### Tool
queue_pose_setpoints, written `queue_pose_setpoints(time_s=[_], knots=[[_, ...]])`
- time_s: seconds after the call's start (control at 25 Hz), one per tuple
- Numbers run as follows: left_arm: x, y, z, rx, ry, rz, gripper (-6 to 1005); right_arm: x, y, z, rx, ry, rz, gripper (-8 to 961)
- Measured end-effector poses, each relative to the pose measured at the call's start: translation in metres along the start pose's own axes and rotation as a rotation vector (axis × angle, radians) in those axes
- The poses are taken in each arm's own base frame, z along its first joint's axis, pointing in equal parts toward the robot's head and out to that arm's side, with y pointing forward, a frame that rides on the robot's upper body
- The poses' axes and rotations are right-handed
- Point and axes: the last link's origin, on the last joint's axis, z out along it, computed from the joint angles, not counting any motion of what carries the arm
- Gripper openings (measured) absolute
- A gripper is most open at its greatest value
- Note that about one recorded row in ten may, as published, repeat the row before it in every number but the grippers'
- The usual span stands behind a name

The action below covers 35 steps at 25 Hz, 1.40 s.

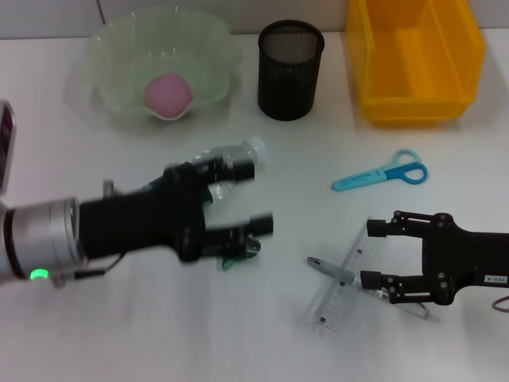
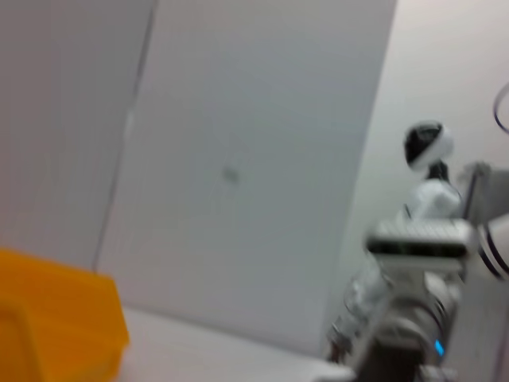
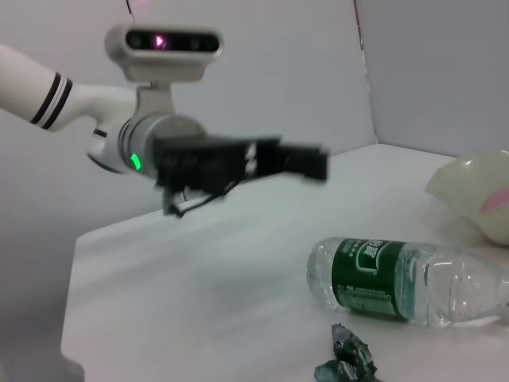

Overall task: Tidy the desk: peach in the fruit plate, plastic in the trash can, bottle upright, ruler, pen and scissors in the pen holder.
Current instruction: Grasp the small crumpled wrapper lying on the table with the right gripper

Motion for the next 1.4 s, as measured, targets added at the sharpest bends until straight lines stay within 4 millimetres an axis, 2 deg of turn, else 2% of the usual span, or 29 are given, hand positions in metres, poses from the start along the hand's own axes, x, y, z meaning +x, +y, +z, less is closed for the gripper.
queue_pose_setpoints(time_s=[0.32, 0.48, 0.88, 0.96, 1.12, 1.24, 1.4], knots=[[-0.033, 0.017, -0.018, 0.048, -0.075, 0.005, 813, -0.002, -0.001, 0.0, -0.004, -0.001, 0.0, 801], [-0.044, 0.022, -0.019, 0.048, -0.118, 0.019, 813, -0.001, -0.001, 0.0, -0.002, 0.0, 0.0, 801], [-0.047, 0.022, -0.017, 0.037, -0.142, 0.021, 813, -0.004, -0.001, -0.001, -0.006, -0.006, 0.007, 801], [-0.046, 0.022, -0.017, 0.036, -0.141, 0.022, 813, -0.012, -0.002, -0.007, -0.016, -0.02, 0.022, 800], [-0.045, 0.022, -0.017, 0.032, -0.139, 0.02, 813, -0.043, -0.006, -0.025, -0.063, -0.023, 0.097, 800], [-0.044, 0.022, -0.016, 0.026, -0.136, 0.023, 813, -0.067, -0.013, -0.035, -0.09, 0.04, 0.139, 800], [-0.042, 0.021, -0.014, 0.019, -0.133, 0.027, 813, -0.091, -0.023, -0.037, -0.112, 0.163, 0.171, 800]])
